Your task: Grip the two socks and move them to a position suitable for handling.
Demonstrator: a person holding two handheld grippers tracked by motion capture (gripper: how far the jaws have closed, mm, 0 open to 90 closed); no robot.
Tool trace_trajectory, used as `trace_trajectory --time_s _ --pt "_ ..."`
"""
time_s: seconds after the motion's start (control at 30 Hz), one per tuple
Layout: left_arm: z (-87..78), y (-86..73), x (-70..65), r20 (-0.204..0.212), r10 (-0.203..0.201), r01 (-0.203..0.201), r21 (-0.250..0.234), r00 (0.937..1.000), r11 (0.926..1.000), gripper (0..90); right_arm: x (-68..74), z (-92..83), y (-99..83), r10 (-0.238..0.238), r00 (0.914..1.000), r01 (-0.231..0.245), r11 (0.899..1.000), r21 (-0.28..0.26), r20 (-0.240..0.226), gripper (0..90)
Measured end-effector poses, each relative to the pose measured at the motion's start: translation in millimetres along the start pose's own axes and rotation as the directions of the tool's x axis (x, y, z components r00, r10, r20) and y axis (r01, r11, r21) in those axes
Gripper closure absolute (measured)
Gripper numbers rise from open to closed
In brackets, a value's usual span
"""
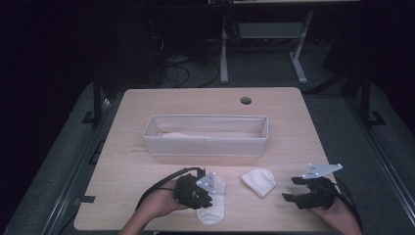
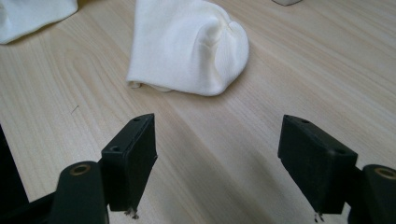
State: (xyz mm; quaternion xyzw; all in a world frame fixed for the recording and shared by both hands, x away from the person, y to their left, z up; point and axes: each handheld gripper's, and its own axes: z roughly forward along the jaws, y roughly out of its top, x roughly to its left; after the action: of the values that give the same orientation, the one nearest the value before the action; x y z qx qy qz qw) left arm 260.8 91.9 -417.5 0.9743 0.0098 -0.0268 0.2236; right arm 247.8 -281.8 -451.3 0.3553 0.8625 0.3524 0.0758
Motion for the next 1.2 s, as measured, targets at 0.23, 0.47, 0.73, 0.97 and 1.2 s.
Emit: trace_trajectory --time_s 0.23,0.47,0.73,0.97,1.2 --pt "20.1 2.3 10.7 0.0 -0.008 0.008 0.057 1.0 0.9984 77.6 -0.4 -0.6 -0.5 0.002 1.0 -0.002 1.0 -0.007 -0.001 27.2" --pt "22.1 3.2 24.3 -0.014 -0.025 0.026 0.066 0.9996 0.9975 77.1 -0.4 -1.7 -0.6 0.002 1.0 -0.002 1.0 -0.007 -0.005 28.2" --pt "24.9 8.8 37.8 -0.024 -0.021 0.023 0.058 0.9995 0.9981 77.0 1.1 0.0 1.1 -0.004 0.9999 0.004 1.0 0.002 -0.013 30.5" --pt "19.1 11.7 40.8 -0.032 -0.018 0.019 0.027 0.9993 0.9994 74.3 3.8 1.5 4.1 -0.012 0.9995 0.013 1.0 0.012 -0.029 33.1" --pt "-6.8 4.4 32.9 -0.08 -0.047 0.043 -0.048 0.9957 0.9979 68.7 9.8 2.5 12.9 -0.011 0.9989 0.012 1.0 0.019 -0.045 35.2"
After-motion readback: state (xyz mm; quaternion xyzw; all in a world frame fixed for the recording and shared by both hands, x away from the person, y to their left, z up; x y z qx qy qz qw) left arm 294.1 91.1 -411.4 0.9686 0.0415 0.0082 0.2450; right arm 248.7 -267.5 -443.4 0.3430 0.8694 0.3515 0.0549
